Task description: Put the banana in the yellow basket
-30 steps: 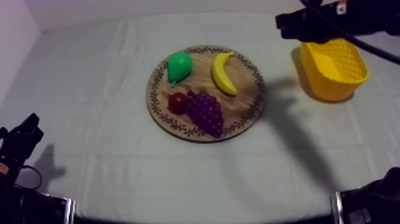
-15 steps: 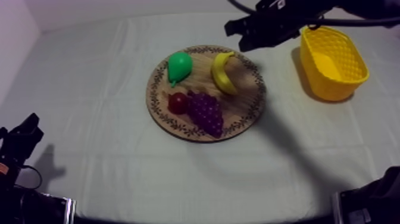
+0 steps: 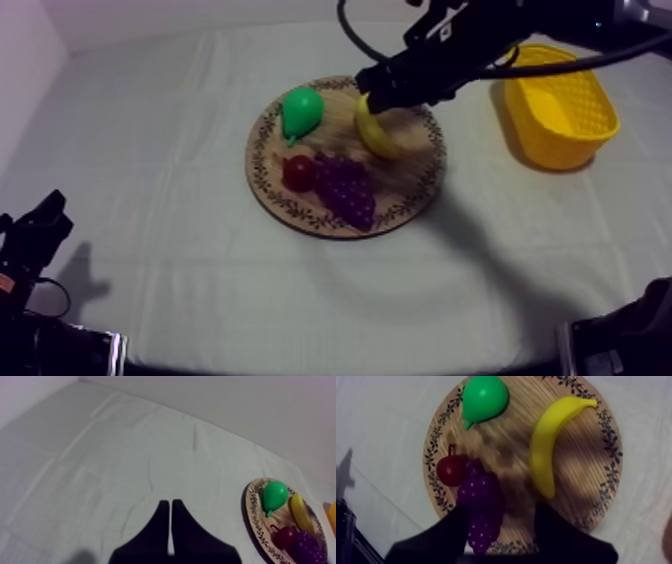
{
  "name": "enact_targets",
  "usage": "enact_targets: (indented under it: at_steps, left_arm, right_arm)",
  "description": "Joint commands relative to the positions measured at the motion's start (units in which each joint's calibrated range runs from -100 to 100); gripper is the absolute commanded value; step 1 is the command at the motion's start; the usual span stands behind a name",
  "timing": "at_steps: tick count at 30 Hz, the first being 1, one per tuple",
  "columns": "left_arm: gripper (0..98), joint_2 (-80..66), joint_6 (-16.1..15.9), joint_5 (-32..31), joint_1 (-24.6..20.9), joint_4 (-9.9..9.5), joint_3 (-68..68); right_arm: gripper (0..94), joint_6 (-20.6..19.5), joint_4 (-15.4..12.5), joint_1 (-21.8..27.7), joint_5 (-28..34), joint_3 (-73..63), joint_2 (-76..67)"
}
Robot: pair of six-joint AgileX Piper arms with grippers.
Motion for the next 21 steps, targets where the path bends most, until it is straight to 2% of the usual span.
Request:
enact_targets:
  at_steps: [1, 13, 21]
  left_arm:
    - [0.1, 0.0, 0.0, 0.0, 0.0, 0.01, 0.0]
    - [0.1, 0.0, 0.0, 0.0, 0.0, 0.01, 0.0]
    - [0.1, 0.0, 0.0, 0.0, 0.0, 0.01, 0.0]
  right_arm:
    - [41.7, 0.0, 0.8, -0.3, -1.3, 0.3, 0.0]
    - [49.0, -1.5, 2.8, 0.5, -0.1, -2.6, 2.9]
    - [52.7, 0.5, 0.4, 3.1, 3.9, -8.4, 8.5]
